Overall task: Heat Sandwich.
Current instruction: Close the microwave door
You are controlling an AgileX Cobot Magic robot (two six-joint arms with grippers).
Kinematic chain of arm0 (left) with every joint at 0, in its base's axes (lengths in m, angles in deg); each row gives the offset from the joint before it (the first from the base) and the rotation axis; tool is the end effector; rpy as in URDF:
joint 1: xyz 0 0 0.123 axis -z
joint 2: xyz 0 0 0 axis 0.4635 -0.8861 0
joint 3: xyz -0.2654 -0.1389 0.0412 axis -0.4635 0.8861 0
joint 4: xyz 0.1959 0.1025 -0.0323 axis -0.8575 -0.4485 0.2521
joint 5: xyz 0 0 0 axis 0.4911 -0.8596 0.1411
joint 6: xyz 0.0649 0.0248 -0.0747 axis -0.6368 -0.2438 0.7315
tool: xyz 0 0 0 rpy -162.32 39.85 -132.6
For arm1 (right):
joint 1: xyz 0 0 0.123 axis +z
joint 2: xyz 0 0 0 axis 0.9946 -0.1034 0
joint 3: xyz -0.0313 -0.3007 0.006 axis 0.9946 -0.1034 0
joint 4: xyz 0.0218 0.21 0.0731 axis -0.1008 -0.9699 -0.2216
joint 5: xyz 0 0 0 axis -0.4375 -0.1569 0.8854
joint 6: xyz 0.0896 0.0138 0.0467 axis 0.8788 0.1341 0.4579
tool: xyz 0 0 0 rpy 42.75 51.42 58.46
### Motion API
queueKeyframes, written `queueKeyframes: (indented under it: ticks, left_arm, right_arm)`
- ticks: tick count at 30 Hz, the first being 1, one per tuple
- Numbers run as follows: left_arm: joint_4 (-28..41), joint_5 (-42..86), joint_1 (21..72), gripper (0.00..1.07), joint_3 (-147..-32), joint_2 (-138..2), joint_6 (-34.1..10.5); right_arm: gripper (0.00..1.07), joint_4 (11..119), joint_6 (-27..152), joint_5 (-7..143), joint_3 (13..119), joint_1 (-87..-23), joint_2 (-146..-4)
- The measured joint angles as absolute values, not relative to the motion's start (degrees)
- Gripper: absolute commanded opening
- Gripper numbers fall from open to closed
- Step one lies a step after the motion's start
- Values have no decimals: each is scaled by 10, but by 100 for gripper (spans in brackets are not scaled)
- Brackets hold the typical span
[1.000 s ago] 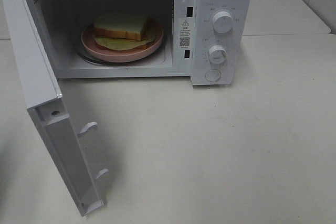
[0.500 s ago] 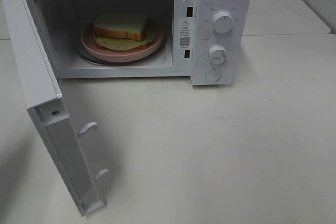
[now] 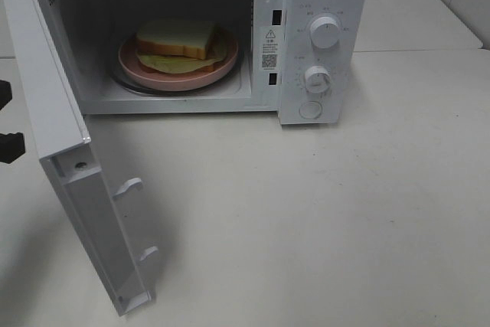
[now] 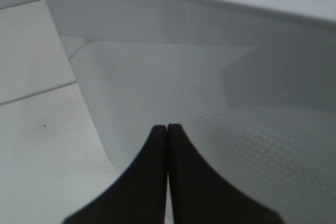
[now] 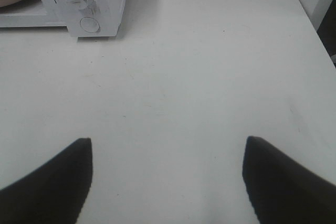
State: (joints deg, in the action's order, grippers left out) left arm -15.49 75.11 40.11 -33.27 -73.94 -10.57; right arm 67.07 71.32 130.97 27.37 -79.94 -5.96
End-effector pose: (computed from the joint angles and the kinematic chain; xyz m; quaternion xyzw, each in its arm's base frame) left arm 0.1957 -0.0521 0.2302 0.1633 0.7666 -0.0581 0.6183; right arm -0.0379 -0.0055 0.2616 0.0043 0.8453 0.0248 0.5337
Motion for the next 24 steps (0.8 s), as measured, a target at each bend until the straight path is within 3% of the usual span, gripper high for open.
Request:
queueKeyframes:
  ticks: [17, 24]
  left_arm:
    - [-182, 783, 496, 0, -420, -864, -105]
    - [-127, 784, 553, 0, -475, -916, -110]
  right_arm:
    - [76, 671, 713, 1310, 274, -799, -60]
    - [76, 671, 713, 1310, 274, -799, -60]
